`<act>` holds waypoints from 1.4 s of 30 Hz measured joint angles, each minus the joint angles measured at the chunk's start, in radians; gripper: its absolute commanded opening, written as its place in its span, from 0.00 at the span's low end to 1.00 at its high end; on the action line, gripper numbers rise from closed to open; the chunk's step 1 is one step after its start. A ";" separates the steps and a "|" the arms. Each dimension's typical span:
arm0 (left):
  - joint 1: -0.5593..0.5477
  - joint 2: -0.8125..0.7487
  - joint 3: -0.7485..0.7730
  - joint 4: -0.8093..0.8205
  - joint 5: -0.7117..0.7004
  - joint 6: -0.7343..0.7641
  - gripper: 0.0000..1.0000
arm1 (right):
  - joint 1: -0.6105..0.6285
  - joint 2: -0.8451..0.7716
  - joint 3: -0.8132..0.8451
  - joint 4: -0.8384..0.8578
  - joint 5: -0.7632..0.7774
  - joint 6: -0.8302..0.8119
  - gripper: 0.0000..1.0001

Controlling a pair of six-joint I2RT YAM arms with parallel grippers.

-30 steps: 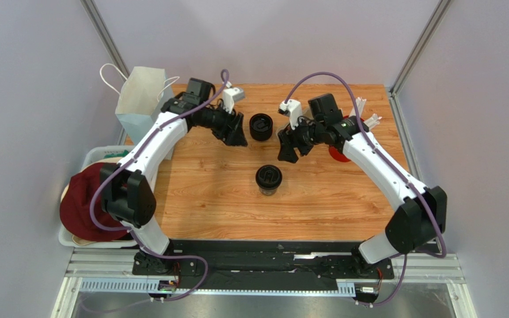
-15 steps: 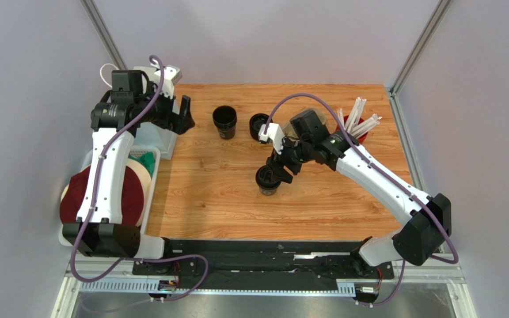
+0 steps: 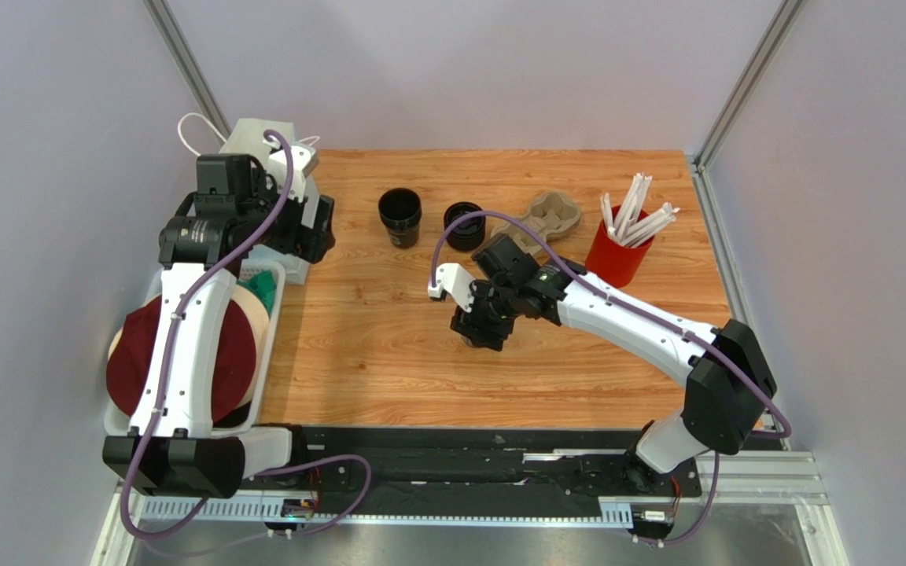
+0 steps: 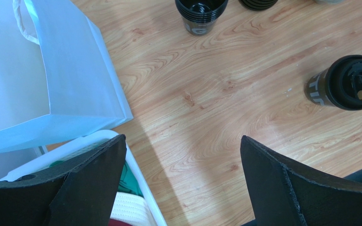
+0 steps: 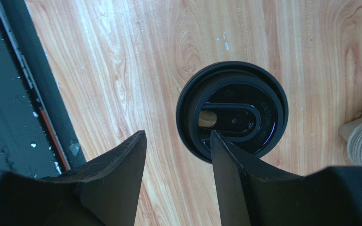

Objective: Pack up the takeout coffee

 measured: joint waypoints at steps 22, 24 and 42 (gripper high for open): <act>0.000 -0.077 -0.066 0.141 -0.251 0.034 0.99 | -0.010 -0.099 -0.051 0.172 0.255 0.029 0.80; 0.000 -0.046 -0.054 0.143 -0.284 0.051 0.99 | -0.025 -0.106 -0.061 0.180 0.272 0.037 0.81; 0.018 0.213 0.032 0.218 -0.361 0.127 0.86 | -0.059 -0.151 -0.101 0.234 0.311 0.051 0.79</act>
